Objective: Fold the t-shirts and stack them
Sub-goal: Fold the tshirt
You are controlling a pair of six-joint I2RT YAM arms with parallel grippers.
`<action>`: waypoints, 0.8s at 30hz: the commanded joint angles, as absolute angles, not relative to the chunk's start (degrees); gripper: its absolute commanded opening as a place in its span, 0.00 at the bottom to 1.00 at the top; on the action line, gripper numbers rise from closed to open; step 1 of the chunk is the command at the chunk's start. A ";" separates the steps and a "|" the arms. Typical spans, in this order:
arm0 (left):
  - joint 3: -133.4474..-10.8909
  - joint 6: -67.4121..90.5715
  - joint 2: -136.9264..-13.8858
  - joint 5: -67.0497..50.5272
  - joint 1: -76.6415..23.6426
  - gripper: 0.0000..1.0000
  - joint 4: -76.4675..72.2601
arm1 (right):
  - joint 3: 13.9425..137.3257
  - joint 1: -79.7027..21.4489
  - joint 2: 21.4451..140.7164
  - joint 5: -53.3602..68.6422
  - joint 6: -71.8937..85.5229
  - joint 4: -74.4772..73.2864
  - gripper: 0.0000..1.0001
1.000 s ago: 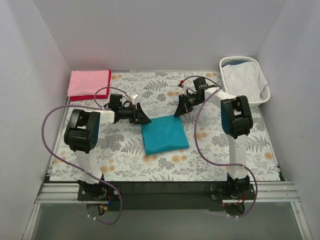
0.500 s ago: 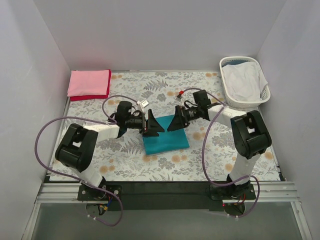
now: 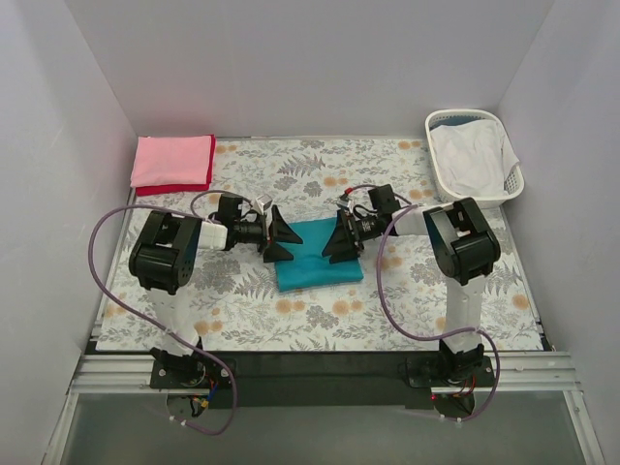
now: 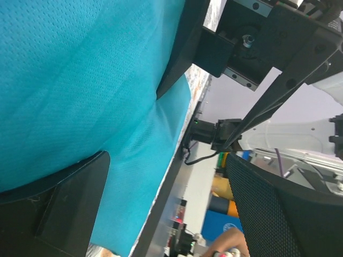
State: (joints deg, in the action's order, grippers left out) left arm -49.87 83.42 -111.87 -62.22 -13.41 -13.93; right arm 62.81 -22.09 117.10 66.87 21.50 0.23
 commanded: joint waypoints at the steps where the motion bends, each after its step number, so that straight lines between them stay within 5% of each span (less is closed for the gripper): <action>1: -50.97 74.54 -107.68 -58.44 -12.22 0.91 -7.92 | 64.07 -21.62 113.40 64.67 20.47 0.88 0.98; 7: -41.32 84.26 -89.33 -59.24 -15.98 0.91 -13.08 | 57.41 -23.28 98.80 63.20 19.34 1.40 0.98; 11: -35.52 96.12 -87.63 -59.06 -20.64 0.91 -21.15 | 49.93 -26.97 95.72 63.46 25.48 10.00 0.98; 18: -32.43 104.41 -97.17 -56.60 -22.50 0.92 -35.23 | 50.98 -27.86 104.84 63.72 28.39 12.74 0.98; 24: -33.57 95.73 -107.13 -52.48 -18.91 0.92 -26.73 | 48.70 -25.49 113.98 61.70 27.42 12.66 0.98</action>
